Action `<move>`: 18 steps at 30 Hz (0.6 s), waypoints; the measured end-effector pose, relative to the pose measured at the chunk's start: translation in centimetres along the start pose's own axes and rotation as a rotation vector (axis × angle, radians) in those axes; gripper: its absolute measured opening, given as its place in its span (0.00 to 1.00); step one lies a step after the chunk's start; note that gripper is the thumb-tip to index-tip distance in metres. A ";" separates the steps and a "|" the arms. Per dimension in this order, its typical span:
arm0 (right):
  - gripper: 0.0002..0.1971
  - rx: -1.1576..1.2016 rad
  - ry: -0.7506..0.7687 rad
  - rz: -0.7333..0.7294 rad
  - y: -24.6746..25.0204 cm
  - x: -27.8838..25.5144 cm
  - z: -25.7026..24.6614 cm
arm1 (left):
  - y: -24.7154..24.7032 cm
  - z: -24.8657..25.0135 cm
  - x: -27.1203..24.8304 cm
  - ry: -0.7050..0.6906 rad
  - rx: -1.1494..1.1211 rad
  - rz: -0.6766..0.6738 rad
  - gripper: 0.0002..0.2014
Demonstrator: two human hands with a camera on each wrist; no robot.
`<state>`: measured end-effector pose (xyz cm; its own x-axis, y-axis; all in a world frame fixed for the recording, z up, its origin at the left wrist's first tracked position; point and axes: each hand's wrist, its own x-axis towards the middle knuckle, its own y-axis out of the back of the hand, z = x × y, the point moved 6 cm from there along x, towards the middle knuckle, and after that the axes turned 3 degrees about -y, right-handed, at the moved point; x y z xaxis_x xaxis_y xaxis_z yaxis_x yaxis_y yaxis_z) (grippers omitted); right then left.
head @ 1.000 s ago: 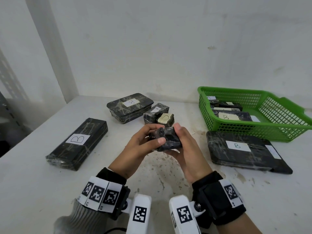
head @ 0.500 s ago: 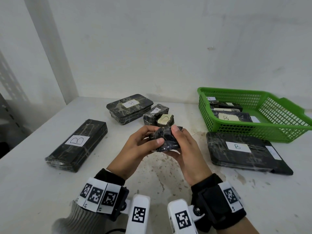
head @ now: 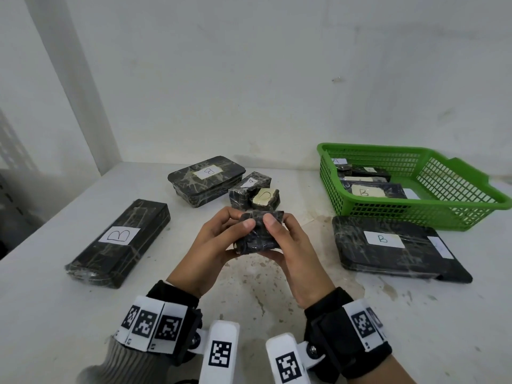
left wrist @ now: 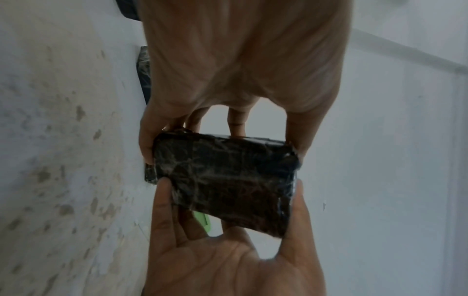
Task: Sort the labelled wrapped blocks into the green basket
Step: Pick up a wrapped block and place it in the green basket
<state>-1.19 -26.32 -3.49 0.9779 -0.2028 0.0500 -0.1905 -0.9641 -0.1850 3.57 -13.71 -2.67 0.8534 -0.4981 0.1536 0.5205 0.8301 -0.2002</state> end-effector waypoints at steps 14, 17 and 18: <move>0.34 -0.036 -0.002 -0.014 0.3 0.4 -0.2 | 0.2 0.1 -0.1 0.020 0.010 0.042 0.21; 0.35 -0.040 -0.010 -0.036 -0.1 0.2 -0.1 | 0.4 0.5 -0.1 0.009 -0.012 0.051 0.23; 0.34 -0.045 -0.007 -0.028 -0.1 0.1 -0.1 | 0.5 0.6 -0.1 0.007 -0.018 0.050 0.26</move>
<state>-1.06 -26.27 -3.35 0.9835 -0.1745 0.0479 -0.1664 -0.9762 -0.1392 3.67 -13.13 -2.25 0.8785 -0.4578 0.1366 0.4776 0.8493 -0.2250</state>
